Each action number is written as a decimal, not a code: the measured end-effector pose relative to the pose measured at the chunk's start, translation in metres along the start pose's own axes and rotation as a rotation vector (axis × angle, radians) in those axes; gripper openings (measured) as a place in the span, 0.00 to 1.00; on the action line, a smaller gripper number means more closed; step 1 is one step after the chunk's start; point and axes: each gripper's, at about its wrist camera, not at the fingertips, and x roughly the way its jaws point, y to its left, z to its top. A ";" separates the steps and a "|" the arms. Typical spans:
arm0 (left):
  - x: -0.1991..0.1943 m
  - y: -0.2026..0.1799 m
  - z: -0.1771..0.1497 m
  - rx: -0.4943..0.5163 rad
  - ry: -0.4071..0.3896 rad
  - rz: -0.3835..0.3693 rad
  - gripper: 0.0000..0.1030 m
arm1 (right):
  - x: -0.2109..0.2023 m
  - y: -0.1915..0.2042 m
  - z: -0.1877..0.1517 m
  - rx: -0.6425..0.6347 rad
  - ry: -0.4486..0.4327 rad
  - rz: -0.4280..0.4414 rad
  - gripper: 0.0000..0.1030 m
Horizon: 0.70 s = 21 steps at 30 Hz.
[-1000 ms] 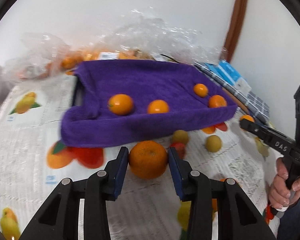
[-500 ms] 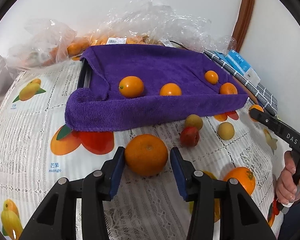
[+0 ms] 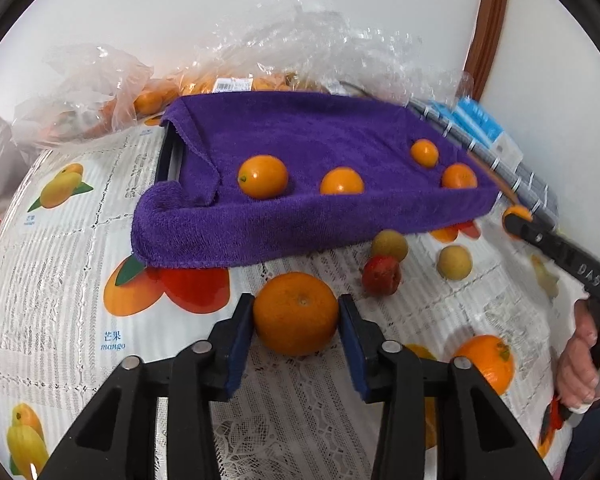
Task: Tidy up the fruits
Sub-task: 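Close the left tool on the large orange while the right tool holds its orange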
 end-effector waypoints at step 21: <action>-0.033 -0.009 0.003 -0.010 -0.199 -0.030 0.38 | -0.016 0.004 -0.001 -0.011 -0.089 -0.016 0.33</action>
